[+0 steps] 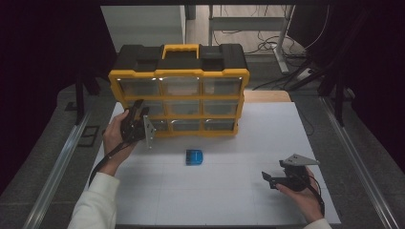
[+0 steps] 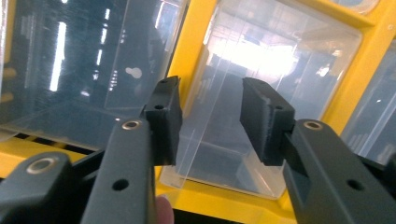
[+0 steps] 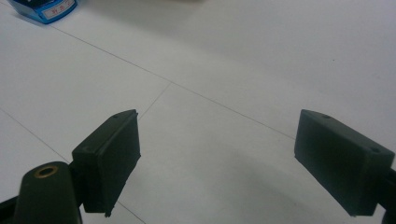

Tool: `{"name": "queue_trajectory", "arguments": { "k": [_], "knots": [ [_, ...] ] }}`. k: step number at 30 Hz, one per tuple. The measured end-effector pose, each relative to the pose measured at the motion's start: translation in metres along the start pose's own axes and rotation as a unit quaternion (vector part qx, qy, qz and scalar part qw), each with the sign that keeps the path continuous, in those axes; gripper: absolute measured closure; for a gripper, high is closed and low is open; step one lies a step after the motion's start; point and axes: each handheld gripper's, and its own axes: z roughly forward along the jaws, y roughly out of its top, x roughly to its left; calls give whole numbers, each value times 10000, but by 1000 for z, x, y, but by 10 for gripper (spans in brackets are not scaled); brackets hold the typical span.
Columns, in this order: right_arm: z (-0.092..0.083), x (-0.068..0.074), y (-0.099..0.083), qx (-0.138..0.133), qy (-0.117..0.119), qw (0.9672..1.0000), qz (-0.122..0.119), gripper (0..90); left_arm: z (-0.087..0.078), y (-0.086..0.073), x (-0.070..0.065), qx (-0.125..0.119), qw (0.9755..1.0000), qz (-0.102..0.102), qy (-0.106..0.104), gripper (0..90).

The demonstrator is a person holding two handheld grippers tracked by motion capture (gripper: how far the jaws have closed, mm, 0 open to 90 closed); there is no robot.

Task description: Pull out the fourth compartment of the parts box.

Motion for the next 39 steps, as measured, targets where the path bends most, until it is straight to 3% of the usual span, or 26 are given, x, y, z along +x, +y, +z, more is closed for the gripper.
{"name": "queue_trajectory", "arguments": {
  "k": [6,15,39],
  "knots": [
    [0,0,0,-1,1,10000,6,148,0,0,-1,54,9998,121,124,637],
    [0,0,0,4,-5,10000,-1,148,0,0,-1,85,9996,145,227,703],
    [-1,0,0,2,-26,10000,-20,148,-4,0,0,31,9996,110,241,718]
  ]
}}
